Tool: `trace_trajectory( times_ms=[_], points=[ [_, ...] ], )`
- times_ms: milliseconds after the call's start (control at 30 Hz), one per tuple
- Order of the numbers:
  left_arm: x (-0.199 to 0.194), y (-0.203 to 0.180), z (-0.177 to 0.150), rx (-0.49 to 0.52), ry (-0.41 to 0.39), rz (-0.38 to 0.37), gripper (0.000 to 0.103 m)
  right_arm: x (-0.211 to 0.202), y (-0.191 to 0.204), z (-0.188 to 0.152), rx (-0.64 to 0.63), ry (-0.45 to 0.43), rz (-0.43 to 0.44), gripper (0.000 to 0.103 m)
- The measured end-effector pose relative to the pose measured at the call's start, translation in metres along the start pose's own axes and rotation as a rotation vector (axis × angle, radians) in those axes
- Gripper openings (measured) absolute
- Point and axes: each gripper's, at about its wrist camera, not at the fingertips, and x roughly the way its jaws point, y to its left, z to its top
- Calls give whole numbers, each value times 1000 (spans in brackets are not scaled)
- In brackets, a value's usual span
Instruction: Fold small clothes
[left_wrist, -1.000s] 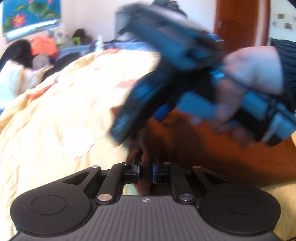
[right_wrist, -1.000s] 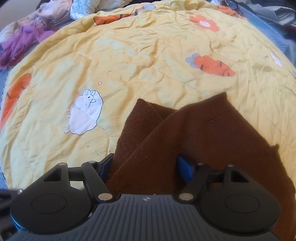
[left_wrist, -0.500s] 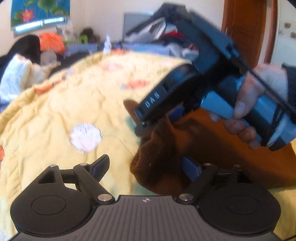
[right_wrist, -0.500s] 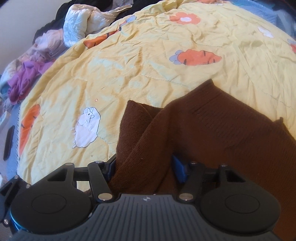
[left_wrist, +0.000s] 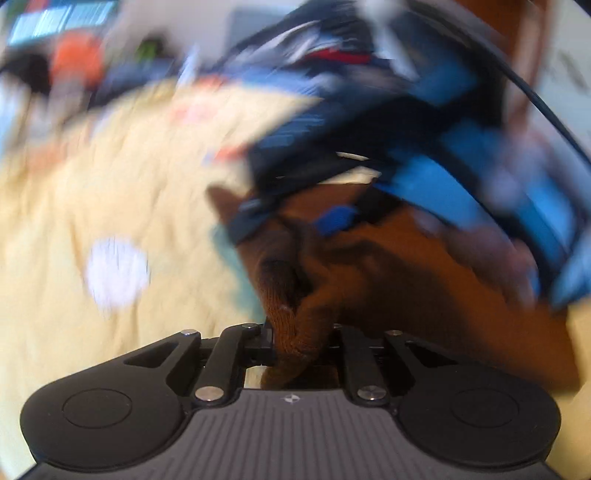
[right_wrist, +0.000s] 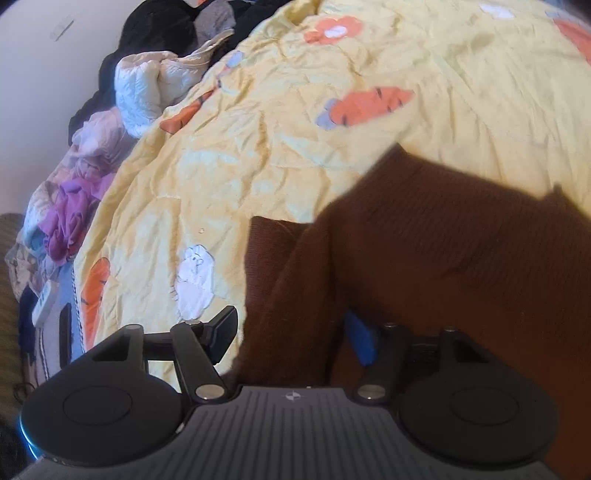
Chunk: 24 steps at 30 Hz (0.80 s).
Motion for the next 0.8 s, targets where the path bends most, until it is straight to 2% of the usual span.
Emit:
trace_trajectory(
  times_ms=[133, 167, 200, 267, 333, 400, 500, 600, 667, 733, 800],
  points=[
    [-8, -28, -8, 187, -60, 17, 12, 4, 26, 7, -155, 49, -118, 67],
    [-13, -35, -13, 221, -67, 21, 12, 7, 28, 9, -190, 61, -157, 56],
    [-14, -38, -14, 250, -71, 26, 12, 9, 24, 10, -205, 73, -186, 35],
    [-14, -46, -15, 290, -76, 33, 11, 6, 10, 10, -216, 89, -211, 20],
    [-18, -50, -10, 325, -93, 22, 11, -12, -7, 4, -210, 53, -186, 18],
    [-18, -66, -4, 362, -130, -20, 11, -47, -24, -6, -200, -21, -138, 18],
    [-28, -104, 4, 438, -195, -122, 11, -115, -61, -32, -131, -148, -113, 18],
    [-25, -159, 0, 521, -229, -234, 11, -175, -115, -71, 16, -254, -105, 18],
    [-18, -191, -10, 573, -209, -300, 11, -198, -154, -106, 133, -300, -117, 18],
    [-5, -219, -25, 641, -156, -353, 11, -206, -192, -145, 252, -323, -138, 18],
    [9, -241, -44, 697, -110, -370, 12, -198, -224, -177, 362, -332, -137, 25]
  ],
)
